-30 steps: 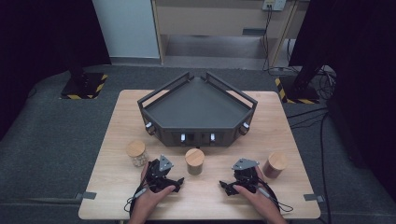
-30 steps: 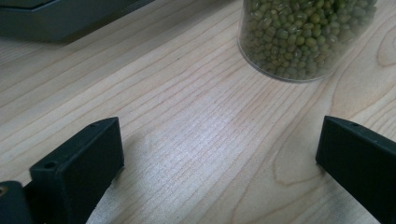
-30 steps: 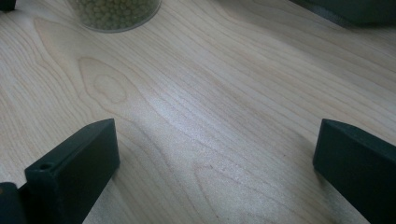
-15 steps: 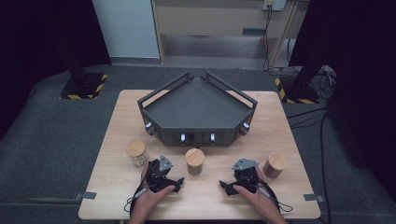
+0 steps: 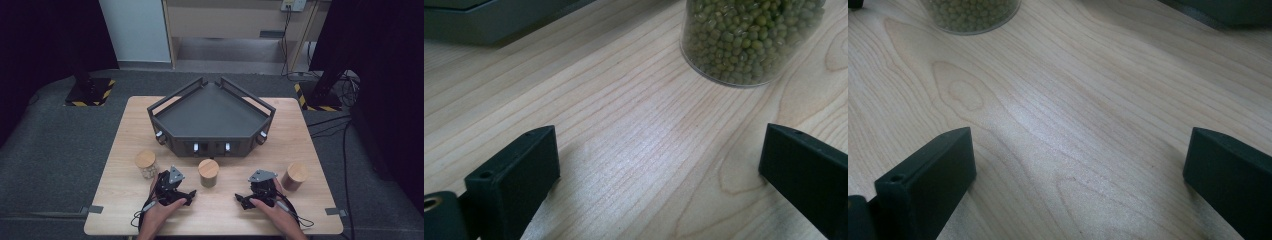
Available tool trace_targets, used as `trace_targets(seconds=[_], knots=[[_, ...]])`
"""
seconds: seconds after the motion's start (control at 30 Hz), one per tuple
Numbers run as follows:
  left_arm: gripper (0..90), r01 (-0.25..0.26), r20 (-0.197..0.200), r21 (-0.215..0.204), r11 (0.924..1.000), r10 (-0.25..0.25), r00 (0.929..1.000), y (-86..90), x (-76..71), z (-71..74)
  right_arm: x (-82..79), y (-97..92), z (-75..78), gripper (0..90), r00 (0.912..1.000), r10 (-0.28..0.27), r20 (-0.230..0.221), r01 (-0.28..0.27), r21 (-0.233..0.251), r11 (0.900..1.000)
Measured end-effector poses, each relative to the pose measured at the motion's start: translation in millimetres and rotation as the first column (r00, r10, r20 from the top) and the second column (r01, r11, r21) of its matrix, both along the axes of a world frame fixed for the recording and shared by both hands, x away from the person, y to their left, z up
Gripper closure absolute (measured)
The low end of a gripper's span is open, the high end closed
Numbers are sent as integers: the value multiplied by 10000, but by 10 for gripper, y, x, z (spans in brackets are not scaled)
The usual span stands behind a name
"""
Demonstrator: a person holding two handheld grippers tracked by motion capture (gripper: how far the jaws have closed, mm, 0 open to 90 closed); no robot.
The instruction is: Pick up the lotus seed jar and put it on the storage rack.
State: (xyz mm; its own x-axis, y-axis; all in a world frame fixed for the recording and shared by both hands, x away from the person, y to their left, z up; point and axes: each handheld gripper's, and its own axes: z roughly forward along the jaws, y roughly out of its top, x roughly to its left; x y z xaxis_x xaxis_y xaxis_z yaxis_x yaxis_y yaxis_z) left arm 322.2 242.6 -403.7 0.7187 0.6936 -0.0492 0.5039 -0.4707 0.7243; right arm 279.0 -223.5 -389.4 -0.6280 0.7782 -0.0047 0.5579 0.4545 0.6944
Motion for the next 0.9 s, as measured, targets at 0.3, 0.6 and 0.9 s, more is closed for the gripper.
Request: trace_targets(seconds=[0.3, 0.6, 0.9], knots=[[14, 5, 158, -275, 9996, -1, 9999, 77, -29, 132, 0, 0, 0, 7, 10000, -1, -2, 1, 1, 10000], [24, -21, 303, -293, 9996, 30, 9995, 127, -60, 278, 0, 0, 0, 7, 10000, 1, 1, -1, 0, 10000], [24, 49, 333, -182, 9998, -42, 9994, 158, -58, 392, 0, 0, 0, 7, 10000, -1, -2, 1, 2, 10000]])
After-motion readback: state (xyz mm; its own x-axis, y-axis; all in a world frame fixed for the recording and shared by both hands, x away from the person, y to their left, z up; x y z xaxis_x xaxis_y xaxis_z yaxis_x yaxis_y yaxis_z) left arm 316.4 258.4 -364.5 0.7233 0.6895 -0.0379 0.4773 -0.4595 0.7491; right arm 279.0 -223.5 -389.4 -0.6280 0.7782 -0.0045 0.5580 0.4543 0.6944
